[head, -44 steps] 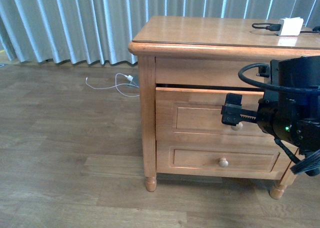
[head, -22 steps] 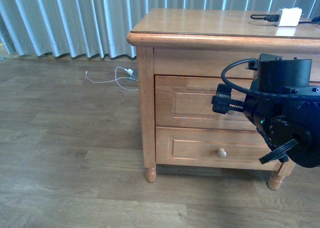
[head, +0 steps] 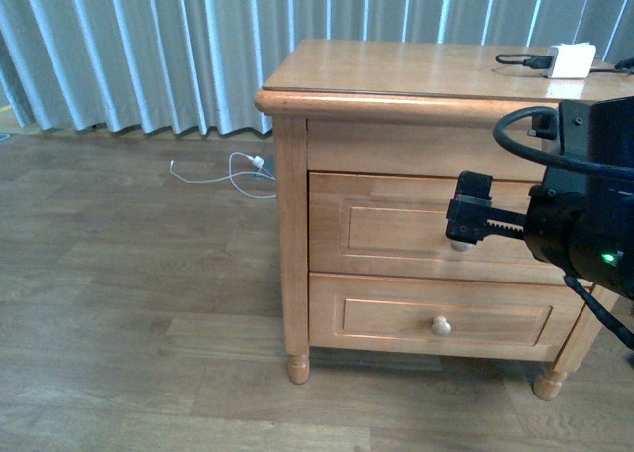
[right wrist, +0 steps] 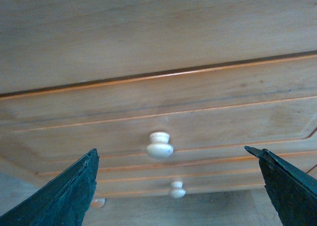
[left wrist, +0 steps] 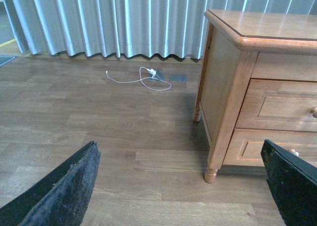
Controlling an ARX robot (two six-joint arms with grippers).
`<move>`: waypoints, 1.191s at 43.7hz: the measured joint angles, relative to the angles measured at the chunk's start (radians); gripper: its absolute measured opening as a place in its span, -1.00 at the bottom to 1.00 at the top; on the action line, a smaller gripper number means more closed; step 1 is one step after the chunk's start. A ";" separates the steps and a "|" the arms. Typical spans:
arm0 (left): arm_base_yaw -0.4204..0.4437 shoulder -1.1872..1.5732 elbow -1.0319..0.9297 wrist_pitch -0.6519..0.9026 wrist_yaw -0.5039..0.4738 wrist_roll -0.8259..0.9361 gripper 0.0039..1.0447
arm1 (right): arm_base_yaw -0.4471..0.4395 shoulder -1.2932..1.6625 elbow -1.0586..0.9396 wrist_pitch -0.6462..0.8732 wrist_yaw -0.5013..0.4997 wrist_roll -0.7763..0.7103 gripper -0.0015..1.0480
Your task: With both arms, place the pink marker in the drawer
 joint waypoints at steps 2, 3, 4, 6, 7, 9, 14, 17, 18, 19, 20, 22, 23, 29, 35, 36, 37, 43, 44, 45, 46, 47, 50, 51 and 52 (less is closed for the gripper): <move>0.000 0.000 0.000 0.000 0.000 0.000 0.89 | 0.000 -0.053 -0.048 -0.008 -0.024 0.010 0.83; 0.000 0.000 0.000 0.000 0.000 0.000 0.89 | -0.001 -0.082 -0.074 -0.011 -0.035 0.012 0.83; 0.000 0.000 0.000 0.000 0.000 0.000 0.89 | -0.002 -0.124 -0.111 -0.018 -0.051 0.015 0.83; 0.000 0.000 0.000 0.000 0.000 0.000 0.89 | -0.004 -0.201 -0.176 -0.033 -0.073 0.024 0.83; 0.000 0.000 0.000 0.000 0.000 0.000 0.89 | -0.005 -0.234 -0.204 -0.037 -0.081 0.027 0.83; 0.000 0.000 0.000 0.000 0.000 0.000 0.89 | -0.009 -0.299 -0.256 -0.042 -0.089 0.027 0.83; 0.000 0.000 0.000 0.000 0.000 0.000 0.89 | -0.021 -0.476 -0.372 -0.087 -0.124 0.039 0.83; 0.000 0.000 0.000 0.000 0.000 0.000 0.89 | -0.030 -0.589 -0.435 -0.127 -0.136 0.042 0.83; 0.000 0.000 0.000 0.000 0.000 0.000 0.89 | -0.033 -0.629 -0.455 -0.143 -0.141 0.045 0.83; 0.000 0.000 0.000 0.000 0.000 0.000 0.89 | -0.036 -0.668 -0.475 -0.161 -0.145 0.046 0.83; 0.000 0.000 0.000 0.000 0.000 0.000 0.89 | -0.040 -0.705 -0.492 -0.177 -0.149 0.047 0.83; 0.000 0.000 0.000 0.000 0.000 0.000 0.89 | -0.048 -0.780 -0.529 -0.206 -0.151 0.046 0.83; 0.000 0.000 0.000 0.000 0.000 0.000 0.89 | -0.054 -0.817 -0.548 -0.220 -0.151 0.047 0.83; 0.000 0.000 0.000 0.000 0.000 0.000 0.89 | -0.092 -1.049 -0.654 -0.345 -0.163 0.056 0.83; 0.000 0.000 0.000 0.000 0.000 0.000 0.89 | -0.122 -1.270 -0.732 -0.479 -0.157 0.025 0.83; 0.000 0.000 0.000 0.000 0.000 0.000 0.89 | -0.123 -1.283 -0.734 -0.480 -0.157 0.023 0.83; 0.000 0.000 0.000 0.000 0.000 0.000 0.89 | -0.124 -1.294 -0.734 -0.480 -0.157 0.019 0.83; 0.000 0.000 0.000 0.000 0.000 0.000 0.89 | -0.120 -1.291 -0.748 -0.430 -0.129 -0.018 0.78; 0.000 0.000 0.000 0.000 0.000 0.000 0.89 | -0.118 -1.281 -0.778 -0.333 -0.092 -0.061 0.69; 0.000 0.000 0.000 0.000 0.000 0.000 0.89 | -0.119 -1.278 -0.807 -0.248 -0.080 -0.105 0.59; 0.000 0.000 0.000 0.000 0.000 0.000 0.89 | -0.122 -1.286 -0.830 -0.185 -0.073 -0.143 0.48; 0.000 0.000 0.000 0.000 0.000 0.000 0.89 | -0.130 -1.296 -0.838 -0.161 -0.081 -0.163 0.42; 0.000 0.000 0.000 0.000 0.000 0.000 0.89 | -0.185 -1.335 -0.851 -0.146 -0.149 -0.208 0.18; 0.000 0.000 0.000 0.000 0.000 0.000 0.89 | -0.198 -1.339 -0.866 -0.115 -0.151 -0.218 0.08; 0.000 0.000 0.000 0.000 0.000 0.000 0.89 | -0.207 -1.348 -0.878 -0.109 -0.150 -0.225 -0.03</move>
